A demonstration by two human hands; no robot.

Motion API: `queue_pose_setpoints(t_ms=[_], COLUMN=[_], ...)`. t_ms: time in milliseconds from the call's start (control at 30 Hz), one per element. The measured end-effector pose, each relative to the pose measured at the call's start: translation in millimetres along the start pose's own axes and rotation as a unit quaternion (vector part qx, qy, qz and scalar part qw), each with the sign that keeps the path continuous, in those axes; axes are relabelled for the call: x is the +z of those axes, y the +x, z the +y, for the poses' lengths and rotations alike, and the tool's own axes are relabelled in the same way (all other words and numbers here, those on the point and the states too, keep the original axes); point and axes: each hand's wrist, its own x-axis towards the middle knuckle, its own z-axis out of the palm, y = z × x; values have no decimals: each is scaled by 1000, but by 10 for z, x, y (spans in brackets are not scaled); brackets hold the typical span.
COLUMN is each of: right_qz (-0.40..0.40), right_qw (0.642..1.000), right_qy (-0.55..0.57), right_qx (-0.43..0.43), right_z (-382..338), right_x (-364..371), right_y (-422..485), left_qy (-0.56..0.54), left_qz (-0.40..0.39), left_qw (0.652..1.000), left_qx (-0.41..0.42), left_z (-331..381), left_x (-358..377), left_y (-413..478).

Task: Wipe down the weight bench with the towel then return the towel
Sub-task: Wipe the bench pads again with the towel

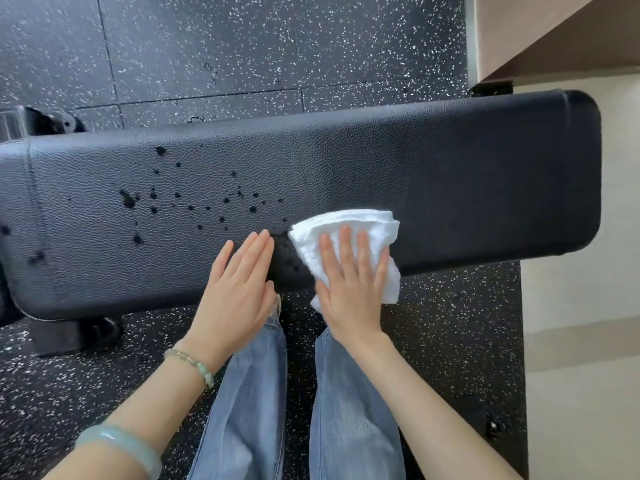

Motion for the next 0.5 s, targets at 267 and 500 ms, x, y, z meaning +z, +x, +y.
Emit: queue_pose_setpoints(t_ms=[267, 500], right_qz=[-10, 35], right_qw=[998, 999], right_qy=[-25, 6], right_qx=[-59, -32], right_z=[-261, -494], right_x=[-372, -255], right_y=[1430, 1331], left_qy=[1, 15], left_qz=[18, -11], left_qw=[1000, 1000], left_qx=[-22, -16], left_z=[-237, -351], left_x=[-67, -22], left_y=[-110, -186])
